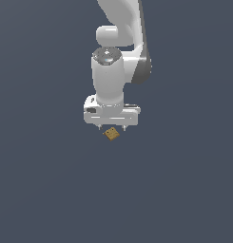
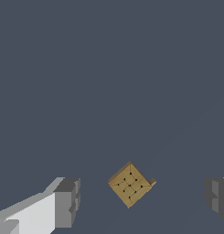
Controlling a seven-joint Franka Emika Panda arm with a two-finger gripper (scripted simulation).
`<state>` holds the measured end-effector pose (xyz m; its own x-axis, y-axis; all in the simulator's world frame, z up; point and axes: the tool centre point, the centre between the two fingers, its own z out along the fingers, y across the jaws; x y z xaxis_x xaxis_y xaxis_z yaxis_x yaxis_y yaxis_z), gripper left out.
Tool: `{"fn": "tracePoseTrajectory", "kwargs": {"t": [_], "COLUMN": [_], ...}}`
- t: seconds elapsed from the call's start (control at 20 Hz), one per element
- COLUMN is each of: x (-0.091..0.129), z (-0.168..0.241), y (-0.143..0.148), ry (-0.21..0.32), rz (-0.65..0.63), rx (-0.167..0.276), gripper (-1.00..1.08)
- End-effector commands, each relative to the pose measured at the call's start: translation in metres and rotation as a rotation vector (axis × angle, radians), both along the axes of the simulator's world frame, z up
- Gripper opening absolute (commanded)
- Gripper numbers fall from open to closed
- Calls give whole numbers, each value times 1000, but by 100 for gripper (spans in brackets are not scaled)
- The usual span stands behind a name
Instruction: Pick up the object and move it to a goal position.
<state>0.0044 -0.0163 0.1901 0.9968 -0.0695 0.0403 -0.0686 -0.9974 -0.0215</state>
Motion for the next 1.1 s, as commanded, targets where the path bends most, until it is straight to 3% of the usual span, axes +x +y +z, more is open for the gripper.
{"fn": "tracePoseTrajectory", "kwargs": {"t": [0.0, 0.45, 1.05], "x": [0, -4, -9], "z": [0, 4, -10], "y": [0, -32, -28], "ry": [0, 9, 13], "rz": [0, -14, -93], "rx": [0, -13, -6], "gripper": [100, 100, 100]}}
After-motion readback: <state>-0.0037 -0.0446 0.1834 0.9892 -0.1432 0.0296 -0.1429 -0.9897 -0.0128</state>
